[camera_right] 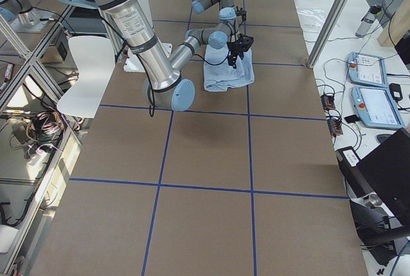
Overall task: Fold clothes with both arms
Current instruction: 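Lay the folded edge down at the far side and open both grippers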
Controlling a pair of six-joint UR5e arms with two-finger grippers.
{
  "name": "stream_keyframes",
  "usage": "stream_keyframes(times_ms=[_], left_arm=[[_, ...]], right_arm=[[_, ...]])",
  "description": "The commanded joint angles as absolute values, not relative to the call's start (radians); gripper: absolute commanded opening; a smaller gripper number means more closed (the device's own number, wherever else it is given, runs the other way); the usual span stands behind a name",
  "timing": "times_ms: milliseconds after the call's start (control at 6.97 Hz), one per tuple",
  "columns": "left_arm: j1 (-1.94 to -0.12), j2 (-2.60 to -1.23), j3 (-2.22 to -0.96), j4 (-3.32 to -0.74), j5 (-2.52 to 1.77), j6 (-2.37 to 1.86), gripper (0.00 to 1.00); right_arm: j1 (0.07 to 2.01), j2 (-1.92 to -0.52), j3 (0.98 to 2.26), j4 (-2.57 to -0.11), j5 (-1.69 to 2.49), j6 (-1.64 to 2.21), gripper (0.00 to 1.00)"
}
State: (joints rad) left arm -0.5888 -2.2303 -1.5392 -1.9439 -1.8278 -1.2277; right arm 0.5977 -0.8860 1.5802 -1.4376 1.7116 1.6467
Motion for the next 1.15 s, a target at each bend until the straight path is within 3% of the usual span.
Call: stream_keyframes(times_ms=[0, 287, 717, 1004], left_arm=[[-0.589, -2.230, -1.526, -1.947, -1.769, -1.220, 1.00], [-0.616, -2.224, -1.531, -1.954, -1.778, -1.142, 1.00], [-0.731, -2.156, -1.584, -1.951, -1.945, -0.869, 1.00], [-0.733, -2.151, -1.589, -1.953, -1.947, -0.868, 1.00]], right_arm=[[0.575, -0.870, 1.563, -1.414, 1.665, 1.567, 1.00], [0.568, -0.824, 1.443, -1.289, 1.652, 1.533, 1.00], [0.540, -0.822, 1.425, -1.239, 1.634, 1.317, 0.96], [0.515, -0.801, 1.396, -1.239, 1.568, 1.353, 0.78]])
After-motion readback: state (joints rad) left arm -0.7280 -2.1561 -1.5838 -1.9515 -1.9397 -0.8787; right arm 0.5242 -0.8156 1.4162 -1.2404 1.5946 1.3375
